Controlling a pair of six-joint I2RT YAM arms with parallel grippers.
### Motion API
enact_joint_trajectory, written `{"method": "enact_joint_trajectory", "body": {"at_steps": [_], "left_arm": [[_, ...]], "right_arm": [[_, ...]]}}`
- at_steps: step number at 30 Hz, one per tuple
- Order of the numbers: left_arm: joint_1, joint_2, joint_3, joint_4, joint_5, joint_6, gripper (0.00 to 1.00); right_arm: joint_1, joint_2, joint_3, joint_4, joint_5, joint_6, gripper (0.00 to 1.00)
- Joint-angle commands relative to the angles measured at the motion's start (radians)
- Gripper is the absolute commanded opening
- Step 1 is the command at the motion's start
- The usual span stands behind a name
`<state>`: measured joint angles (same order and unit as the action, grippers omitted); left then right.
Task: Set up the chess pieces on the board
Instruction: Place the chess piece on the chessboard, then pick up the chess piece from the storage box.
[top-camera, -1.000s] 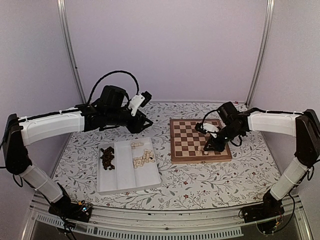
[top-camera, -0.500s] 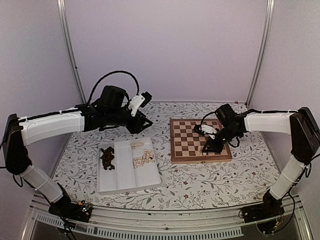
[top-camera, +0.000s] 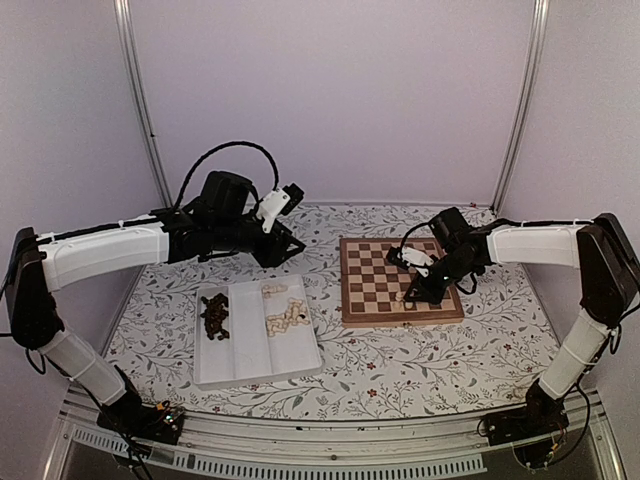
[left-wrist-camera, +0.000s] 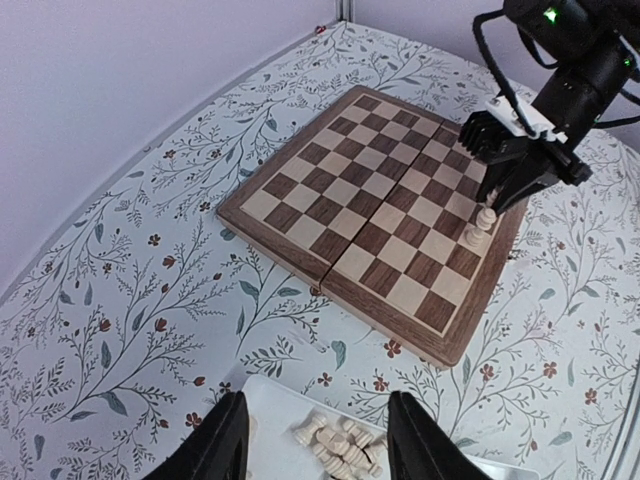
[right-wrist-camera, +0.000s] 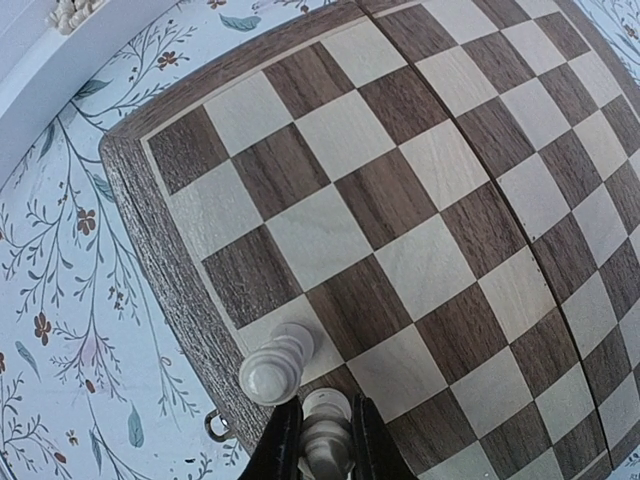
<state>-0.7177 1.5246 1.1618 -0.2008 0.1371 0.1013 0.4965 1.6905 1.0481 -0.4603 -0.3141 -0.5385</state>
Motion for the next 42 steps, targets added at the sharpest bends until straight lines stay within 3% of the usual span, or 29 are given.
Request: {"method": "enact_joint_trajectory", "body": {"at_steps": [1,4,8,15,19,28,33,42], "left_arm": [[0.010,0.006,0.018,-0.008,-0.001,0.005,0.48],[0.010,0.008,0.019,-0.008,0.001,0.005,0.48],[0.009,0.008,0.019,-0.010,0.003,0.006,0.48],[0.011,0.022,0.035,-0.039,0.000,0.000,0.48],[0.006,0.040,0.047,-0.093,-0.024,-0.036,0.48],[-0.013,0.114,0.082,-0.363,-0.021,-0.088,0.41],[-0.001,0.159,0.071,-0.418,-0.065,-0.076,0.38],[0.010,0.359,0.212,-0.569,-0.109,-0.040,0.38]], "right_arm": [[0.001,0.015,0.001,0.013,0.025,0.009,0.10],[0.001,0.010,0.001,0.008,0.025,0.010,0.15],[0.001,-0.015,0.011,-0.029,-0.009,-0.002,0.30],[-0.003,-0.123,0.127,-0.149,-0.041,-0.013,0.40],[-0.024,-0.185,0.131,-0.165,-0.045,-0.032,0.40],[-0.171,-0.307,-0.161,0.091,-0.228,0.002,0.40],[-0.172,-0.315,-0.175,0.104,-0.211,-0.014,0.39],[-0.173,-0.308,-0.189,0.109,-0.216,-0.027,0.38]]}}
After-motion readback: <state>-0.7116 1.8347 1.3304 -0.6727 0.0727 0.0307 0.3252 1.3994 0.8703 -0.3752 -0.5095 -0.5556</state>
